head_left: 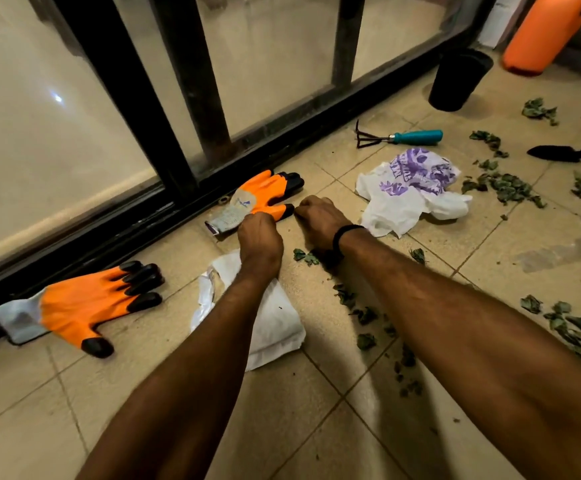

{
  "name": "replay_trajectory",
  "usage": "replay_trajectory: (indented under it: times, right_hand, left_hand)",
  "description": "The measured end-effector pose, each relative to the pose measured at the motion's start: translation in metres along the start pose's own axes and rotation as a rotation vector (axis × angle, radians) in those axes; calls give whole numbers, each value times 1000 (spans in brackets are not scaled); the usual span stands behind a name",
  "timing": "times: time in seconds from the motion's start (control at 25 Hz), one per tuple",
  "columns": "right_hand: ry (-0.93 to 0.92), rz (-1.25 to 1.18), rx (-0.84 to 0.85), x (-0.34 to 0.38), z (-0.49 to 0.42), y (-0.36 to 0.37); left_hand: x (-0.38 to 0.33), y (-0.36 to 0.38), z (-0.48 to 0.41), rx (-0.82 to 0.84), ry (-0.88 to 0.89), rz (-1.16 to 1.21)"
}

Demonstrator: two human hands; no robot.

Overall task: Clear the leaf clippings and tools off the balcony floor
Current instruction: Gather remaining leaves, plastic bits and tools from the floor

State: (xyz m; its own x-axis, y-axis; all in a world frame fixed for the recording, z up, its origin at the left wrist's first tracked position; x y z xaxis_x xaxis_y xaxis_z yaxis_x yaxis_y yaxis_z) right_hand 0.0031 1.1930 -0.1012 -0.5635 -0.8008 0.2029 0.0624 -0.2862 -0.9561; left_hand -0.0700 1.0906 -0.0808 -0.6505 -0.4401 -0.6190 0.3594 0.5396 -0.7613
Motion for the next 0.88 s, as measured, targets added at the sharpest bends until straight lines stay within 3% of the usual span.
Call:
replay_trajectory:
  times: [0.16, 0.28, 0.44, 0.56, 0.68, 0.88]
  right_hand:
    - [-106, 17, 13, -9, 27, -3]
    - [-134, -36, 33, -16, 55, -1]
    - [-70, -139, 78, -19, 70, 4]
    - [-37, -187, 60, -5, 78, 11]
    - [1, -158, -35, 3, 77, 19]
    - [17, -42, -136, 8, 80, 12]
  left_hand:
    - [0, 18, -5, 228, -17, -52]
    - [-6, 34, 2, 389, 72, -106]
    - [-21, 42, 21, 547, 186, -350]
    - [-22, 49, 39, 653, 154, -434]
    - [-22, 49, 45, 609, 149, -423]
    - [-34, 39, 60, 364, 150, -442]
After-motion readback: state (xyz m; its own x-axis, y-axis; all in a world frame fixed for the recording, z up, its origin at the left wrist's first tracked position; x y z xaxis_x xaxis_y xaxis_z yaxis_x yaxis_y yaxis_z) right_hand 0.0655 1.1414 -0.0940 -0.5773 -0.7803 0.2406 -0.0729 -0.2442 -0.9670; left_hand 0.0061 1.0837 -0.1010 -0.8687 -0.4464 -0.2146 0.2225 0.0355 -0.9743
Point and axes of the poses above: each hand's wrist, its own z-axis away from the middle knuckle, its own y-axis out of the palm, x = y × z, the point moved 9 cm from there along -z, towards the middle knuckle, and after that the axes turned 2 degrees about x, right-handed, at the moved point
